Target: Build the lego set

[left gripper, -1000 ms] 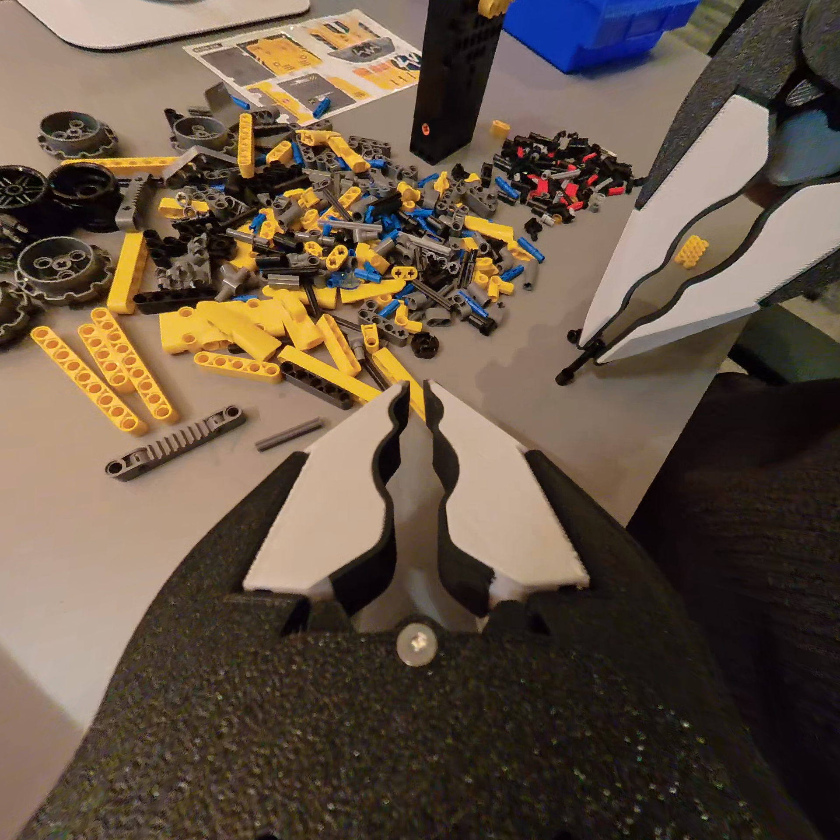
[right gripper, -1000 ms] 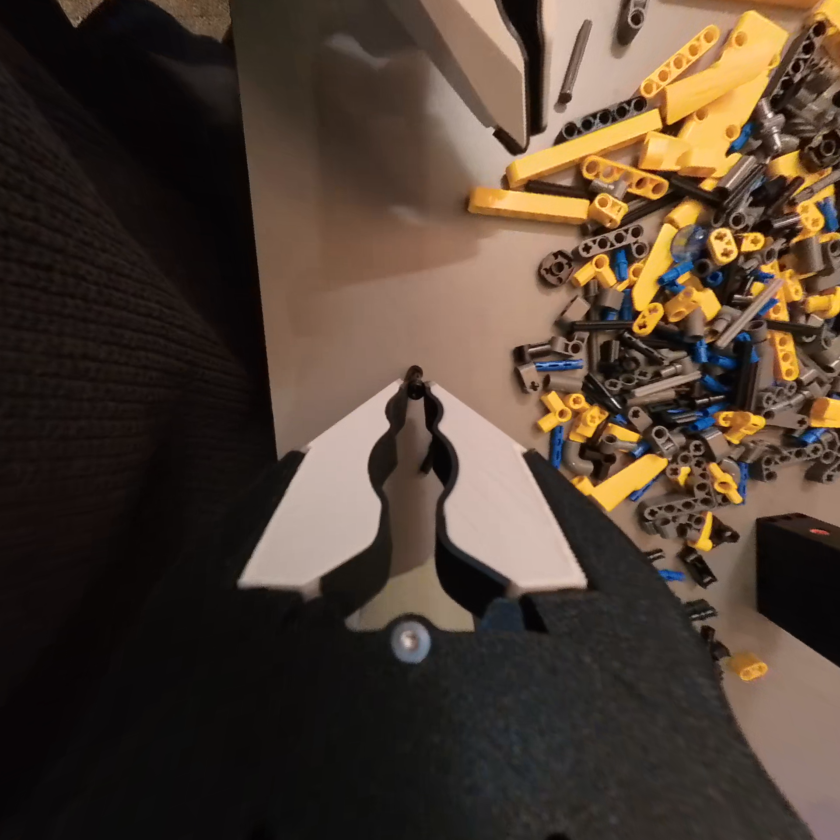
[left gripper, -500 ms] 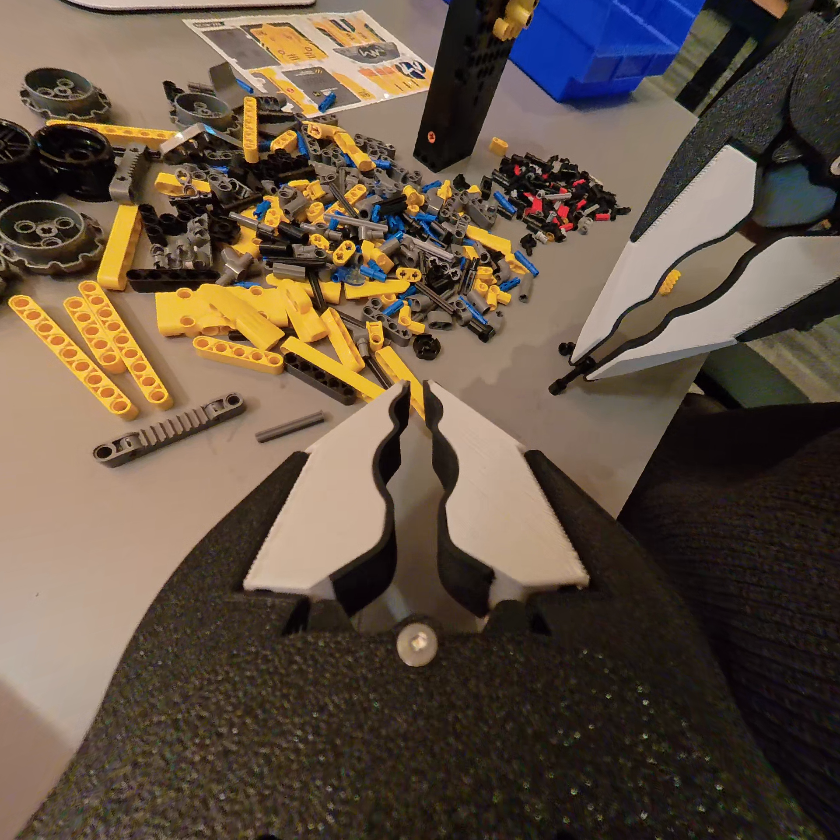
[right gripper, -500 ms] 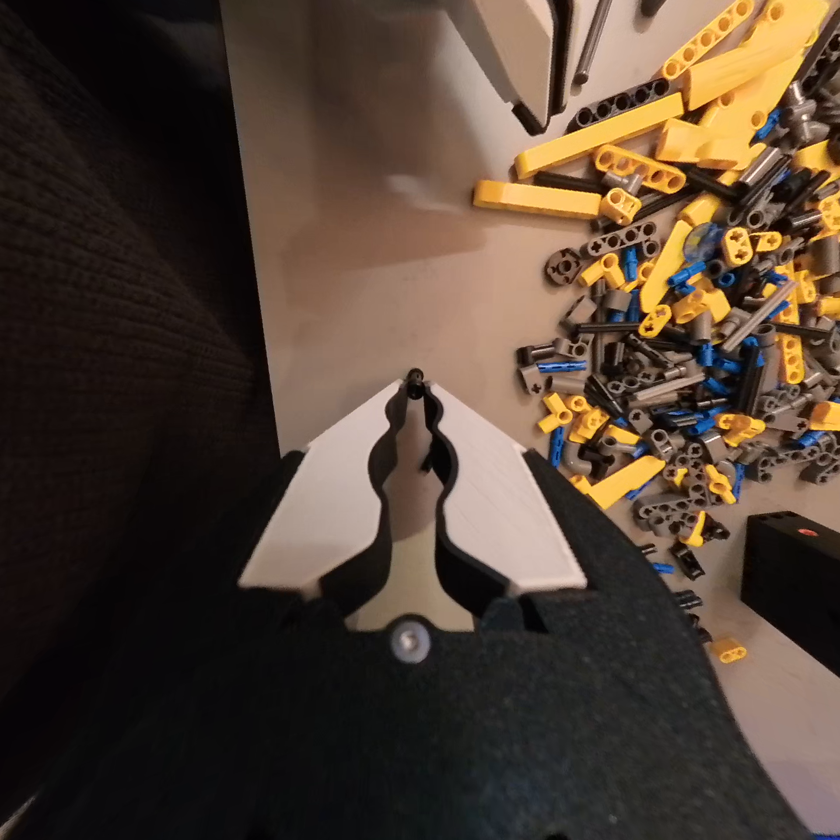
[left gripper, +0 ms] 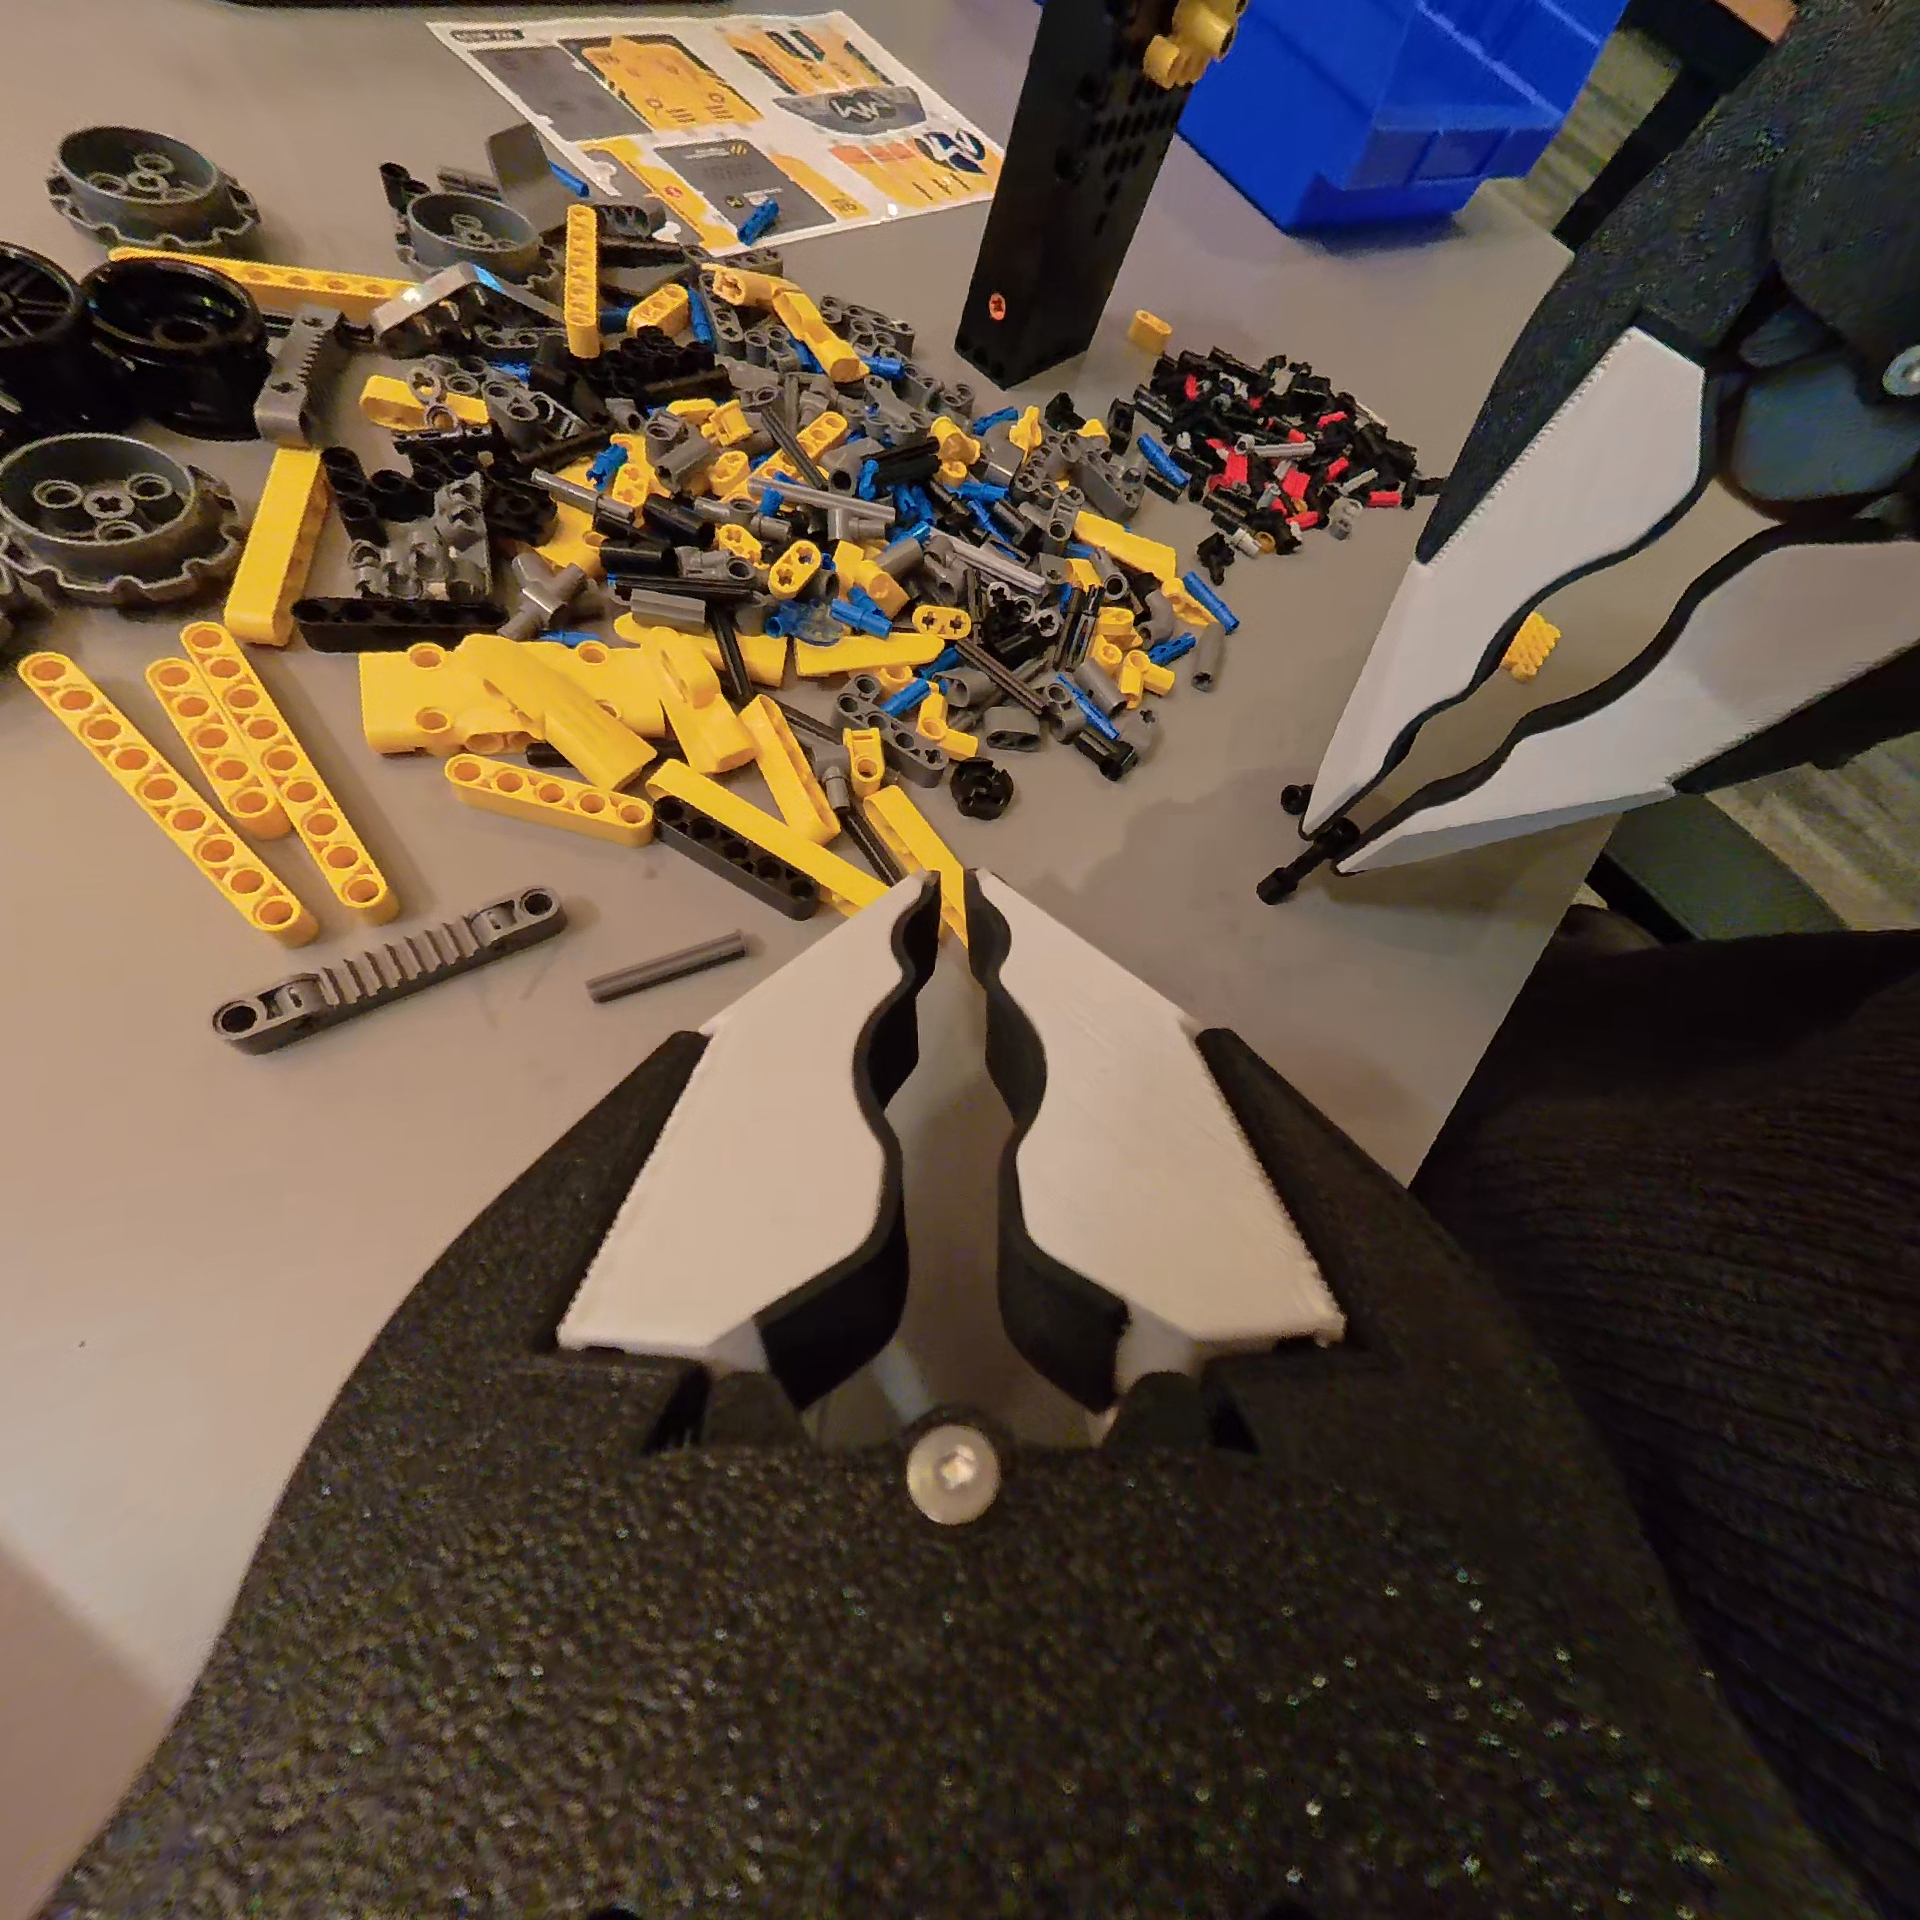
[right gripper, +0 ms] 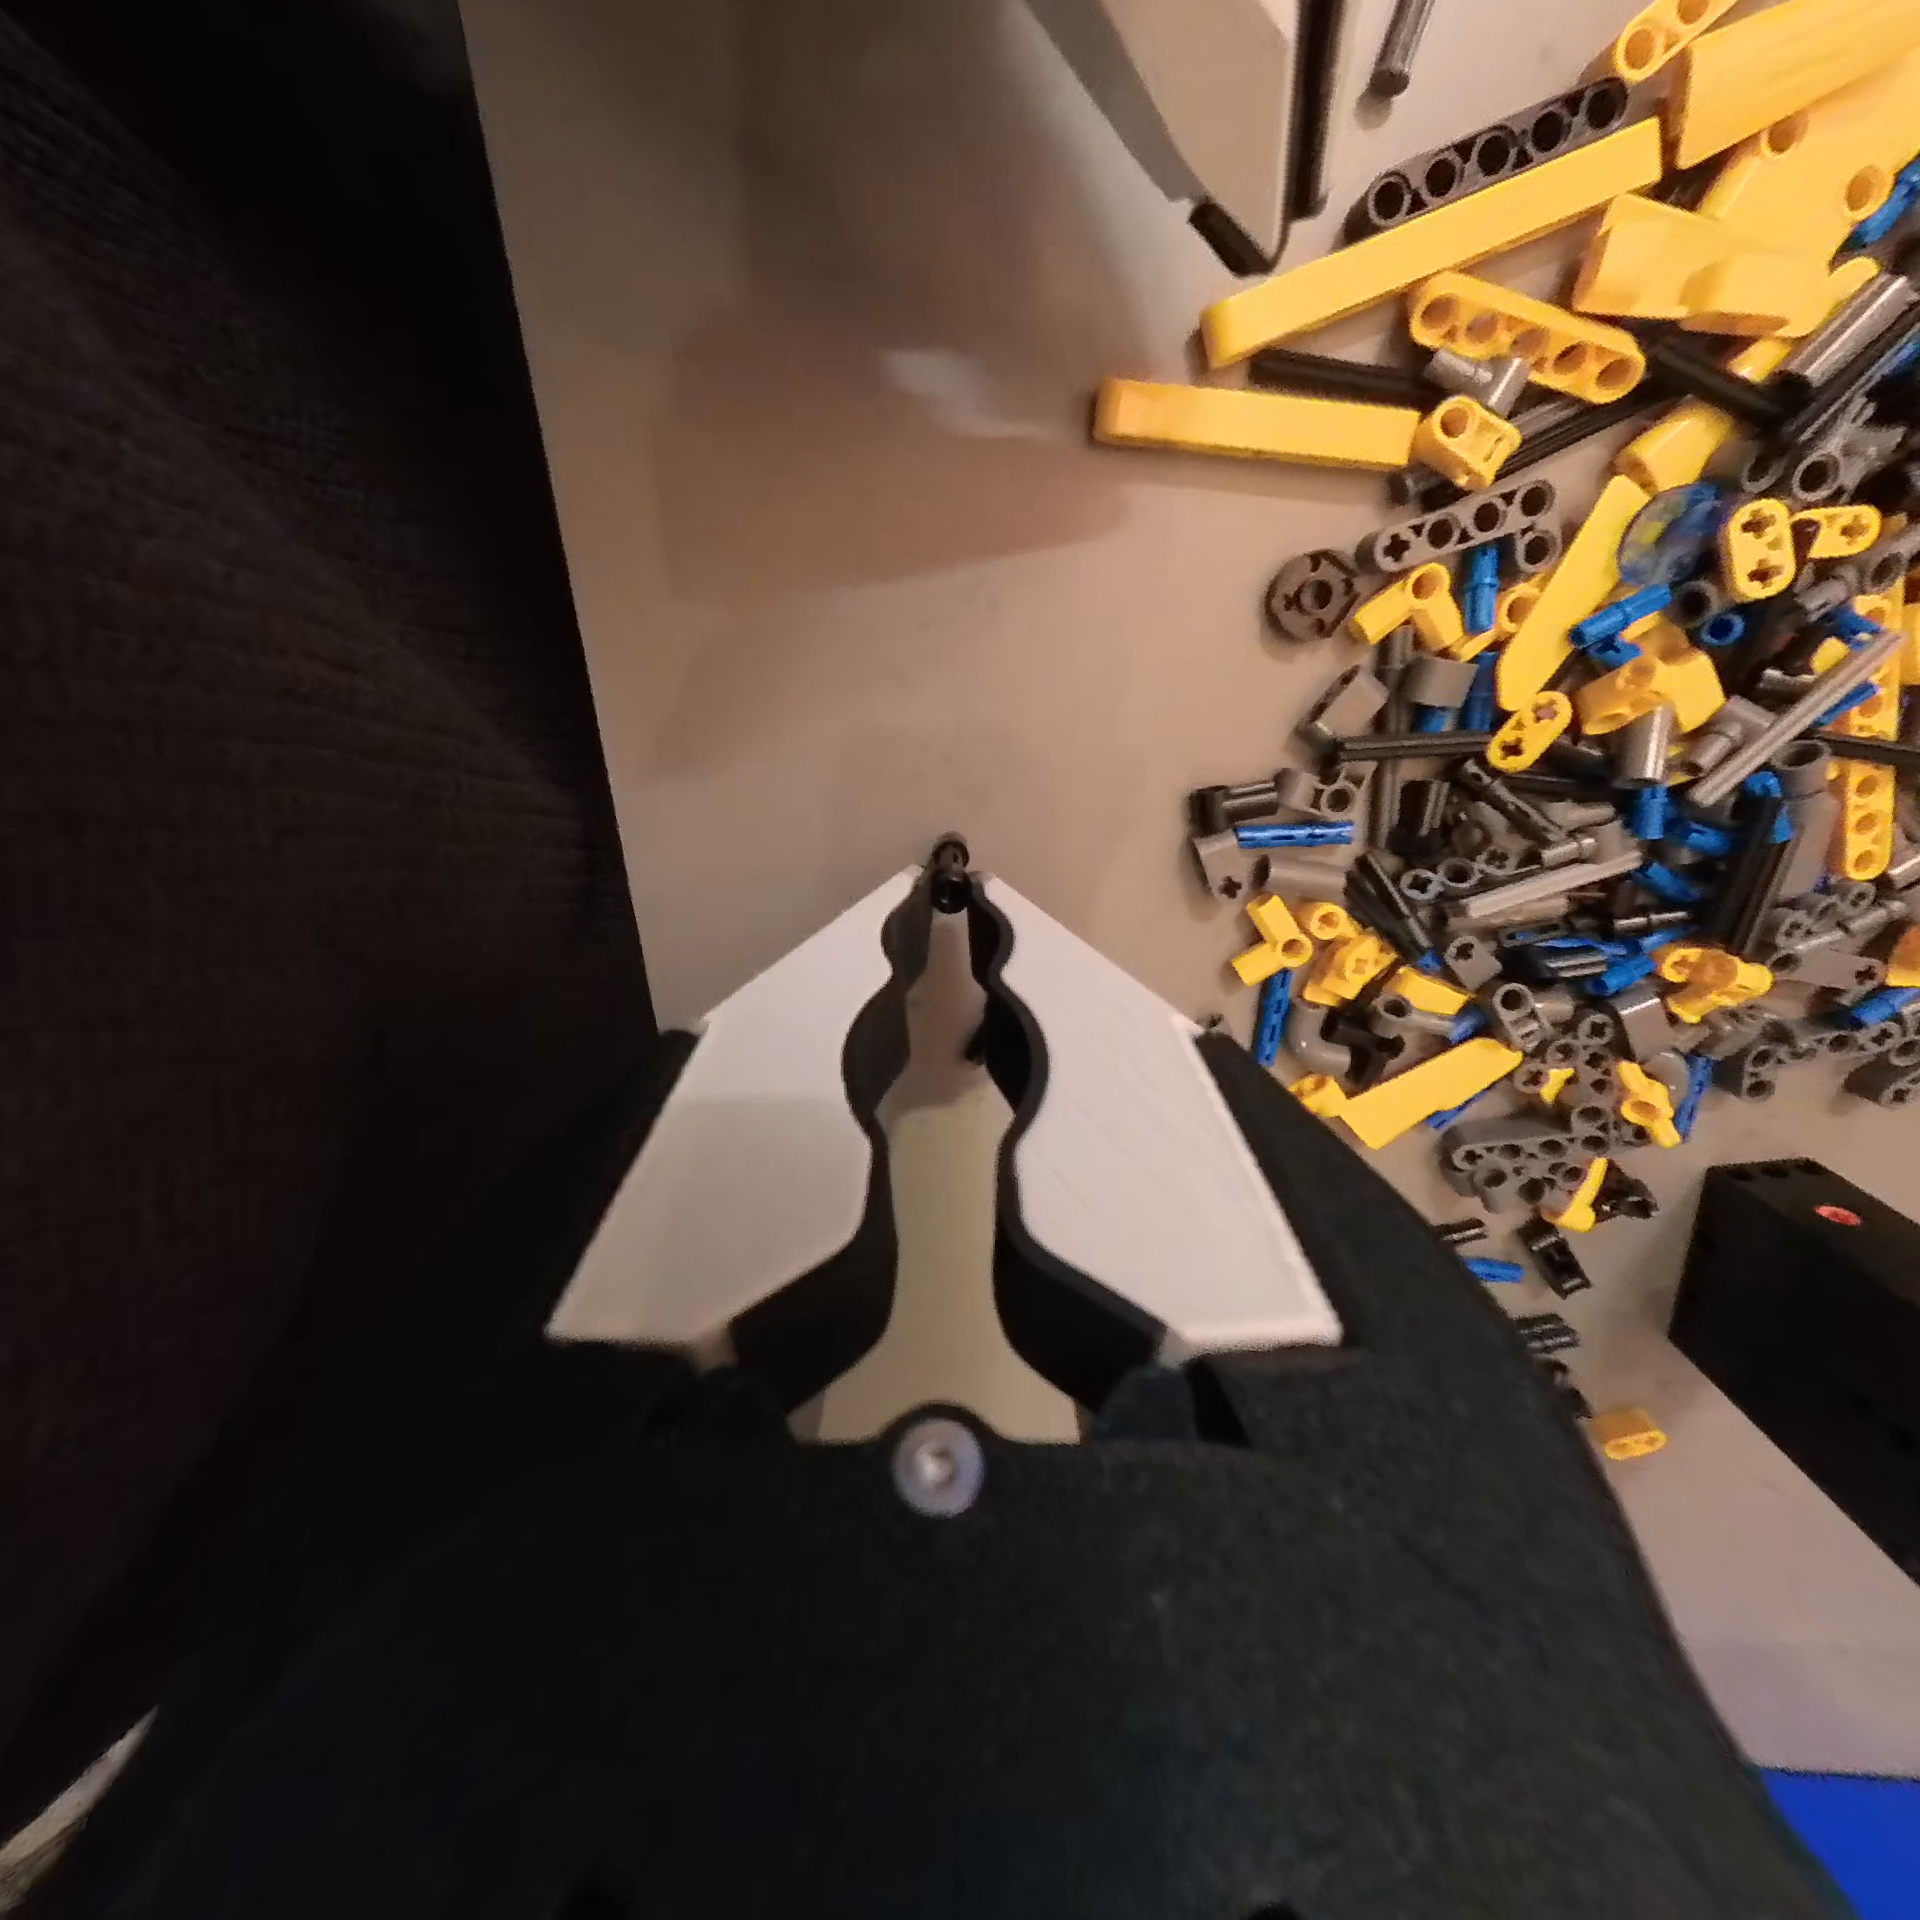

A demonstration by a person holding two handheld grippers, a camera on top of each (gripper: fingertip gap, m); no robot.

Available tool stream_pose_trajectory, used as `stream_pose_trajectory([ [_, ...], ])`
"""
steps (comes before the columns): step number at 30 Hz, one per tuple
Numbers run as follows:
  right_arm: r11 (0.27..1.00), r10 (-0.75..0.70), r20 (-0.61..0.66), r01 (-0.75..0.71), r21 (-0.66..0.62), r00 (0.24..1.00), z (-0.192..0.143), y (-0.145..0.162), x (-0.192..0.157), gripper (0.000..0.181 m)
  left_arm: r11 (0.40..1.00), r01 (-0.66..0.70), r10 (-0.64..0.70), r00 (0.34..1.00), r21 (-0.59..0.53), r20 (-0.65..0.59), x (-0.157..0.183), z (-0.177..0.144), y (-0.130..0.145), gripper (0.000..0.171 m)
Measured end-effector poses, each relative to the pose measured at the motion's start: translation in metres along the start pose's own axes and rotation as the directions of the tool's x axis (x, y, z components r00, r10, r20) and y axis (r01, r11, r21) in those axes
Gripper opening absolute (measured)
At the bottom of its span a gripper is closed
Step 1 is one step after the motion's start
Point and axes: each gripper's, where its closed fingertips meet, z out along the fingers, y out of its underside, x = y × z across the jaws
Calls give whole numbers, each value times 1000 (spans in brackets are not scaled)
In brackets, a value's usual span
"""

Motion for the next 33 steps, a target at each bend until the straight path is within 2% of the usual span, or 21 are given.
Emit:
stream_pose_trajectory([
  [7, 998, -24, -6, 23, -53, 1000, 0, 0, 0, 5, 1000, 15, -15, 1000, 8, -5, -1, -1, -1, 2],
  [15, 998, 32, -9, -33, -57, 999, 0, -1, 0, 5, 1000, 25, -25, 1000, 13, -1, -3, -2, -1, 1],
  [27, 979, -172, 31, 175, -103, 985, 1, -2, 0, 5, 999, 33, -33, 999, 11, 7, -4, -1, -1, 0],
  [30, 982, -149, 36, 153, -113, 988, 1, -2, 0, 5, 999, 36, -36, 999, 5, 10, -5, -1, 0, 0],
  [33, 990, -63, 23, 66, -124, 998, 1, -2, 0, 5, 999, 38, -38, 999, -5, 18, -6, 0, 1, 0],
])
